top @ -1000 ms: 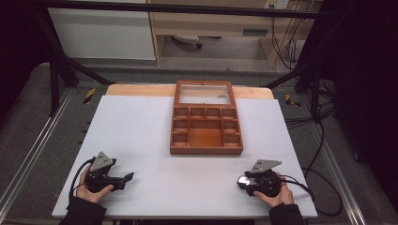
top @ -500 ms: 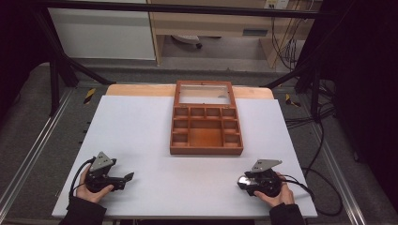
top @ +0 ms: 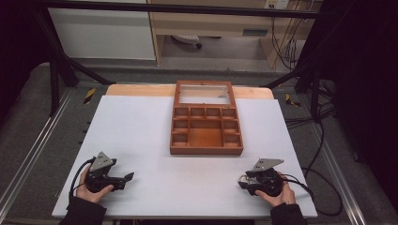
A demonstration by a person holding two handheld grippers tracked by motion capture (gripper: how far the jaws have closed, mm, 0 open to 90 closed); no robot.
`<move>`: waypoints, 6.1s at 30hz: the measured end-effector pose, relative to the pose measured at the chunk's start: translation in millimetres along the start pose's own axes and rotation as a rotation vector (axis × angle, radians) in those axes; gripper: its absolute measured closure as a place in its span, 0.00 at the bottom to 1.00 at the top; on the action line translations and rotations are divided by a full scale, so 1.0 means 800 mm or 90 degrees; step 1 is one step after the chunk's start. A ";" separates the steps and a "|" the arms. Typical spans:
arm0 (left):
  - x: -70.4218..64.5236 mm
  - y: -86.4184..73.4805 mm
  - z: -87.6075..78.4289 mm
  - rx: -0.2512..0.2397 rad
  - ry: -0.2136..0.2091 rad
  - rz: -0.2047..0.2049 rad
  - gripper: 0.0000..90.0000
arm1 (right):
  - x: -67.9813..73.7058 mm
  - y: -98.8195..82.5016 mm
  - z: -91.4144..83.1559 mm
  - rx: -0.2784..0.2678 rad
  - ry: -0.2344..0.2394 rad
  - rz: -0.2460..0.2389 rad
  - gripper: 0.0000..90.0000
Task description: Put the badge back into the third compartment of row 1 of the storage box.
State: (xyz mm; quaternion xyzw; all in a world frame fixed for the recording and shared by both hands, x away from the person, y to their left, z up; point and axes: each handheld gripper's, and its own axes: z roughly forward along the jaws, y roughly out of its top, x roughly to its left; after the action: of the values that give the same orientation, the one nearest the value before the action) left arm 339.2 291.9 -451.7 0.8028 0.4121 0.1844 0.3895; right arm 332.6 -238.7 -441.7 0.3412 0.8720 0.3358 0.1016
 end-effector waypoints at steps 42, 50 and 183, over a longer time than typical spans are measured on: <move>0.001 0.001 0.001 -0.001 -0.001 -0.004 0.11 | -0.011 0.010 -0.017 -0.054 -0.020 0.025 0.53; 0.001 0.001 0.001 0.000 0.000 -0.004 0.11 | -0.013 0.014 -0.020 -0.072 -0.024 0.036 0.53; 0.002 0.000 0.000 -0.003 0.002 -0.008 0.11 | -0.057 0.164 0.000 -0.193 -0.077 0.083 0.53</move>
State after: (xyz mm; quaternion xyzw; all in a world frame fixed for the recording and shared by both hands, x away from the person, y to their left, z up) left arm 340.5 293.2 -451.6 0.7991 0.4171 0.1843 0.3917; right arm 435.6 -197.8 -358.2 0.3972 0.7801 0.4479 0.1822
